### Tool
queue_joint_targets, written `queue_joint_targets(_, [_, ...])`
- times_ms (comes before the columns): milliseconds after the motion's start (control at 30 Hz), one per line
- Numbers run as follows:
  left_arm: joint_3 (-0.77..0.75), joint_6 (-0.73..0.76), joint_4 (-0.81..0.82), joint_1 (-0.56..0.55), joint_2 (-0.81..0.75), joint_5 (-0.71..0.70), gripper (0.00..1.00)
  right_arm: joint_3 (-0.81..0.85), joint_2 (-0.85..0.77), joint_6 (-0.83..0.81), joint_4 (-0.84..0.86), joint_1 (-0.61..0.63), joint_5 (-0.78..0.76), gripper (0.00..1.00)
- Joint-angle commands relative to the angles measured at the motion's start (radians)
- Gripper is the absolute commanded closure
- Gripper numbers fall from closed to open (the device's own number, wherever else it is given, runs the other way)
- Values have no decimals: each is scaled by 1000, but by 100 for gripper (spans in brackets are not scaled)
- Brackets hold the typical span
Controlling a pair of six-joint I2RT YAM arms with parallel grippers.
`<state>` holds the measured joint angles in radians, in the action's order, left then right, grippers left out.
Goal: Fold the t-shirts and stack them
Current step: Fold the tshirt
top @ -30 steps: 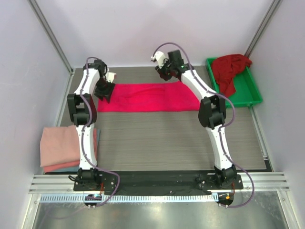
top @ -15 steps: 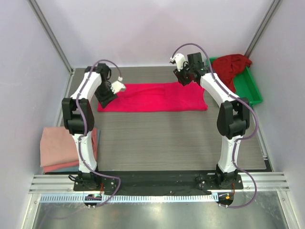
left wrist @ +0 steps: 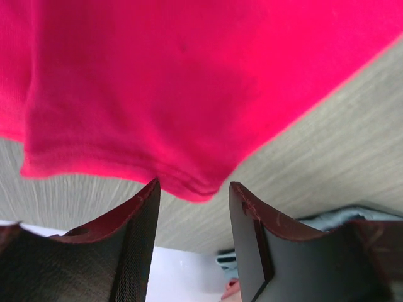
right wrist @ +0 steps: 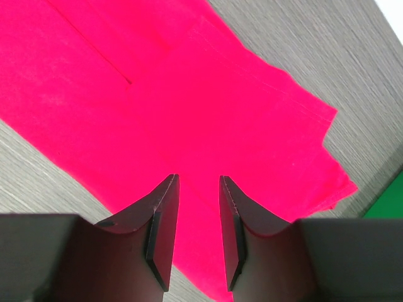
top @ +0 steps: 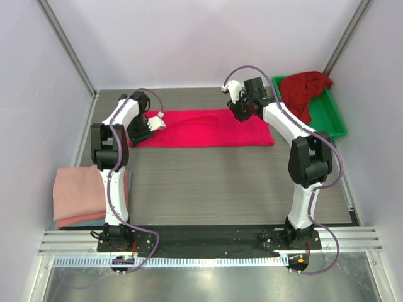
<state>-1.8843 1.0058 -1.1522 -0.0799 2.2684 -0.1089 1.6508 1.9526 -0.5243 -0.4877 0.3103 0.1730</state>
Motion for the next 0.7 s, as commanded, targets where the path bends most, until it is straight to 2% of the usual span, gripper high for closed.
queue_joint_targets(0, [-48, -6, -20, 3, 29, 0, 51, 6, -64, -11, 26, -4, -18, 62])
queue_joint_targets(400, [28, -27, 40, 3, 22, -25, 51, 3, -54, -14, 26, -4, -24, 62])
queue_joint_targets(500, [34, -58, 39, 2, 36, -26, 60, 3, -50, -19, 26, -4, -44, 62])
queue_joint_targets(567, [42, -90, 32, -3, 43, -32, 78, 3, -43, -17, 35, -5, -82, 62])
queue_joint_targets(633, [56, -111, 26, -7, 43, -40, 91, 3, -37, 13, 41, -16, -90, 62])
queue_joint_targets(667, [76, -124, 23, -9, 39, -43, 93, 4, -24, 38, 43, -39, -70, 62])
